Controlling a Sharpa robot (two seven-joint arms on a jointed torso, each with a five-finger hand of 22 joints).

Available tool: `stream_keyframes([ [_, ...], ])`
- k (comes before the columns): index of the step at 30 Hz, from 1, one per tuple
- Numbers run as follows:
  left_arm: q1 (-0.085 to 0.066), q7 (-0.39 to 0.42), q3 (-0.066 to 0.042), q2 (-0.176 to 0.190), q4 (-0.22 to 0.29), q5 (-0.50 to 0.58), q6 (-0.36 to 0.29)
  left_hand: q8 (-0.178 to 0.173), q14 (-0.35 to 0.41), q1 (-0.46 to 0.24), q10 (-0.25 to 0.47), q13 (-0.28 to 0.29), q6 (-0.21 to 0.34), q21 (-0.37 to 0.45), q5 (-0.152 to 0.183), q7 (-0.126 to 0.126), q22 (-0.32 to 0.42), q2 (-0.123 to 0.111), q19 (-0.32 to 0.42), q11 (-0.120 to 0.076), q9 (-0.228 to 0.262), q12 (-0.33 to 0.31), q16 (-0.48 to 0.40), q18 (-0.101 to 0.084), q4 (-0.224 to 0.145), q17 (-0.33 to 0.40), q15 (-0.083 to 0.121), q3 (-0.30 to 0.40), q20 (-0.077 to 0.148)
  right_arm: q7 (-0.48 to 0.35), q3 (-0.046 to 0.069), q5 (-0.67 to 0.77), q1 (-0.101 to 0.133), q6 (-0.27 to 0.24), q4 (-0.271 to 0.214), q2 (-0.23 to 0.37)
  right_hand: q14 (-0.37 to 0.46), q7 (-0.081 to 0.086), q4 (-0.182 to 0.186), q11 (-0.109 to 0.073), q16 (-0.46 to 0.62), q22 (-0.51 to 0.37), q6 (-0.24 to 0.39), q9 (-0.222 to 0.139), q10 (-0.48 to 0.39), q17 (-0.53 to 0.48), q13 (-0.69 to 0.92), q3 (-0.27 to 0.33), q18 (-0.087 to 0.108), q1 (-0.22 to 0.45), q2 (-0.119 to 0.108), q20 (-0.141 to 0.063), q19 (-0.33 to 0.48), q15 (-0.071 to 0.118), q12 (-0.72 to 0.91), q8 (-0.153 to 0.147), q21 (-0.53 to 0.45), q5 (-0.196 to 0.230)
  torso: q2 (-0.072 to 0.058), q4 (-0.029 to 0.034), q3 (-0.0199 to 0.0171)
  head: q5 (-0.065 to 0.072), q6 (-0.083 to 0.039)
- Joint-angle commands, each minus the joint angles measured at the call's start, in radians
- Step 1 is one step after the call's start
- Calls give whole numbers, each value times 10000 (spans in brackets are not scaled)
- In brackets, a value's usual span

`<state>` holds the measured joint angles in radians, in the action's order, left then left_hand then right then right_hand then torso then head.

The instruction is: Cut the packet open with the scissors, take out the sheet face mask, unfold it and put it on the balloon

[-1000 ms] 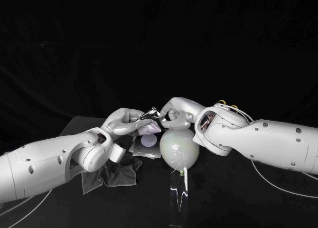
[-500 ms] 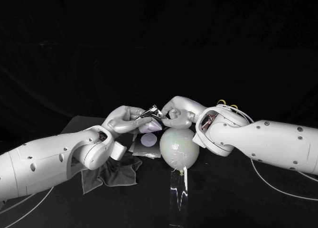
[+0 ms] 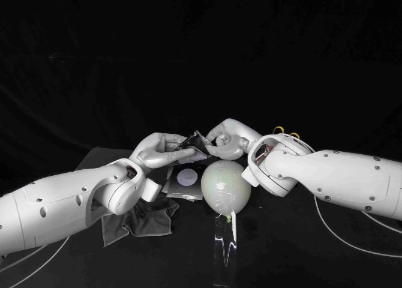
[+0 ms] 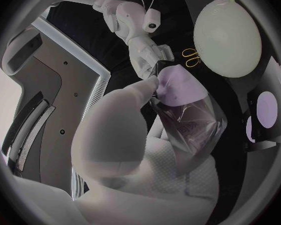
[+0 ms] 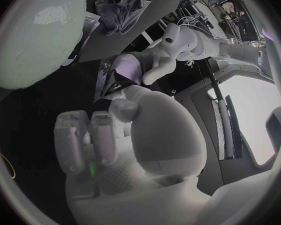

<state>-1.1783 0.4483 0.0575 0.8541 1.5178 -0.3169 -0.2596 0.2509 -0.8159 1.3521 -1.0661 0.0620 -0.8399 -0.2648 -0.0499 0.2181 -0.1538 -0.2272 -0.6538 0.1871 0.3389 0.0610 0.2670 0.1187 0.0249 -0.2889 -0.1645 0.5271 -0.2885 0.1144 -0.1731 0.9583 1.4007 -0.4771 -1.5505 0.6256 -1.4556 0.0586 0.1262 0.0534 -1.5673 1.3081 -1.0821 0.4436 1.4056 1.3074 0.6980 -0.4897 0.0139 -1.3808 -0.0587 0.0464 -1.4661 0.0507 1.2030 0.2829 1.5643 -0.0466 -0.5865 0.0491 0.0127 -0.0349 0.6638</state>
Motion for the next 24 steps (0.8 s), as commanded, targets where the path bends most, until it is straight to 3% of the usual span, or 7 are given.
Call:
stream_keyframes([
  [1, -25, 193, -13, -49, -23, -135, -453, -170, 571, -189, 482, 1, 195, 445, 13, 317, 257, -206, 696, 151, -91, -4, -172, -320, 89, 75, -181, -357, -36, 194, 10, -409, 3, -237, 40, -15, -1152, 1, -295, -667, -35, 2627, 91, 945, 1652, 2634, 8728, -396, -139, 169, -28, -55, -1047, 197, 3678, 1005, 65, -24, 0, -1, -1, 29, -20],
  [5, -41, 212, -13, -77, -125, -104, -730, -425, 1409, -288, 1195, 16, 519, 1529, 18, 531, 874, -191, 3027, 384, -237, 37, -395, -596, 260, 201, -443, -1176, -70, 354, 10, -390, 3, -276, 98, -1, -1152, -6, -391, -674, -35, 2627, 123, 1003, 1652, 2634, 8728, -539, -139, 279, -59, -60, -1047, 202, 3678, 1089, 65, -23, -5, -2, -2, 36, -28],
  [10, -71, 260, -13, -81, -325, 57, -1012, -623, 1912, 124, 1683, 27, 770, 1821, 13, 635, 1069, 221, 3529, 503, -406, 73, -346, -608, 482, 267, -568, -2742, -81, 503, 10, -179, 3, -332, 209, 27, -1152, -7, -423, -676, -35, 2627, 134, 1020, 1652, 2634, 8728, -584, -139, 311, -68, -62, -1047, 204, 3678, 1113, 65, -24, -3, -3, -5, 45, -62],
  [13, -93, 288, -13, -55, -457, 131, -1129, -752, 2210, 813, 1966, 42, 995, 1910, 42, 635, 1132, 709, 3589, 594, -562, 154, -271, -611, 877, 334, -620, -4362, -71, 572, 10, 32, 3, -374, 371, 31, -1152, -7, -423, -676, -35, 2627, 134, 1020, 1652, 2634, 8728, -584, -139, 311, -68, -62, -1047, 204, 3678, 1113, 65, -24, 0, 2, -6, 74, -95],
  [15, -109, 312, -13, -34, -556, 170, -1200, -767, 2237, 863, 1992, 39, 1027, 1916, 26, 671, 1135, 704, 3594, 562, -580, 152, -268, -612, 914, 342, -632, -4475, -82, 623, 10, 204, 3, -417, 535, 23, -1152, -7, -423, -676, -35, 2627, 134, 1020, 1652, 2634, 8728, -584, -139, 311, -68, -62, -1047, 204, 3678, 1113, 65, -24, 3, 4, -6, 75, -113],
  [19, -136, 351, -13, 20, -723, 216, -1312, -837, 3084, 1847, 2383, 40, 1121, 2017, 12, 677, 1158, 801, 3679, 612, -699, 168, -498, -618, 1992, 685, -710, -5709, -121, 762, 10, 522, 3, -520, 927, -24, -1152, -10, -492, -679, -35, 2627, 158, 1059, 1652, 2634, 8728, -687, -139, 397, -90, -65, -1047, 207, 3678, 1172, 65, -23, 6, 5, -8, 96, -148],
  [24, -162, 392, -14, 126, -870, 240, -1412, -821, 3209, 2269, 2427, 42, 1059, 2048, 14, 659, 1161, 705, 3694, 607, -706, 216, -513, -612, 2452, 763, -717, -5869, -79, 1049, 11, 794, 4, -729, 1448, -118, -1152, -16, -541, -684, -35, 2627, 165, 1084, 1652, 2634, 8728, -752, -139, 449, -108, -68, -1047, 210, 3678, 1212, 65, -23, -6, 4, -5, 136, -190],
])
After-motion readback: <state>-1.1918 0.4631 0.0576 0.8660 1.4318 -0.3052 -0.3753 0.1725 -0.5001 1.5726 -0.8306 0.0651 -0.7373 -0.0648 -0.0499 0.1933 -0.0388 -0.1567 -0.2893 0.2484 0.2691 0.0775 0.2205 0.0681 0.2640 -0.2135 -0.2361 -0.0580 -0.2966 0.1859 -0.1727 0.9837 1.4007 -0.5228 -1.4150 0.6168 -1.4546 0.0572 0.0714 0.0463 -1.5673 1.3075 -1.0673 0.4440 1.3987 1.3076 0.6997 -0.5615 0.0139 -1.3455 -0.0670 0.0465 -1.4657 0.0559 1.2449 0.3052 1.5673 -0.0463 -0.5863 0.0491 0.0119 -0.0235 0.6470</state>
